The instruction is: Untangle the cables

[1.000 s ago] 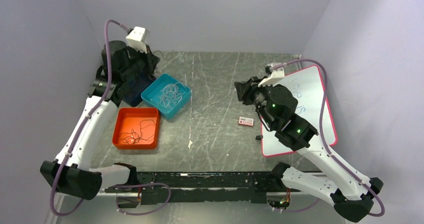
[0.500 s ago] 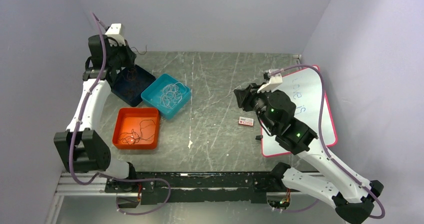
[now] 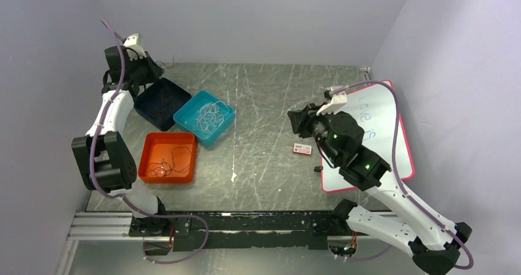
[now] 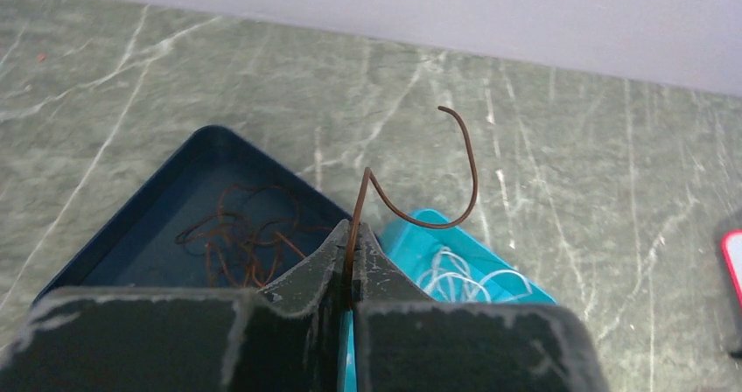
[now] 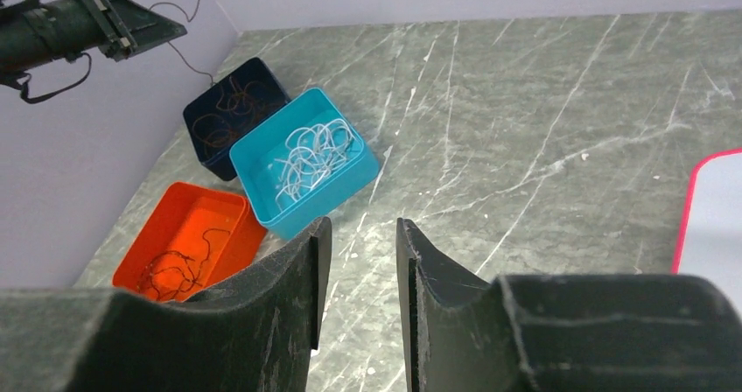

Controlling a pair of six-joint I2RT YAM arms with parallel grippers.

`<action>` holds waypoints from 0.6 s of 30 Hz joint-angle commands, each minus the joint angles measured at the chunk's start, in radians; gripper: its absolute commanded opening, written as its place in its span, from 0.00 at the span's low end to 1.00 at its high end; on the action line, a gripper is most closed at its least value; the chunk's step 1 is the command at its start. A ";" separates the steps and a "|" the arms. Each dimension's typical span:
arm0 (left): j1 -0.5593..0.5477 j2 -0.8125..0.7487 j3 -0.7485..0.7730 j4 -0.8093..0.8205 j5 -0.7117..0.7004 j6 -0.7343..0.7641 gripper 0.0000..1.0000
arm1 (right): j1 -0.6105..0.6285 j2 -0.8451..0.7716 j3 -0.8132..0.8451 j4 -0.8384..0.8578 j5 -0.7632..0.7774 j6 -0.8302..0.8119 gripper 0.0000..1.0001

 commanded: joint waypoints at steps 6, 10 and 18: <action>0.087 0.191 0.000 0.110 0.076 -0.066 0.07 | -0.004 -0.018 -0.013 0.011 -0.044 0.043 0.37; 0.088 0.275 0.051 0.081 0.098 -0.057 0.07 | -0.004 -0.017 -0.015 0.010 -0.054 0.053 0.37; 0.088 0.364 0.089 -0.002 0.033 -0.012 0.07 | -0.004 -0.027 -0.016 0.001 -0.036 0.052 0.38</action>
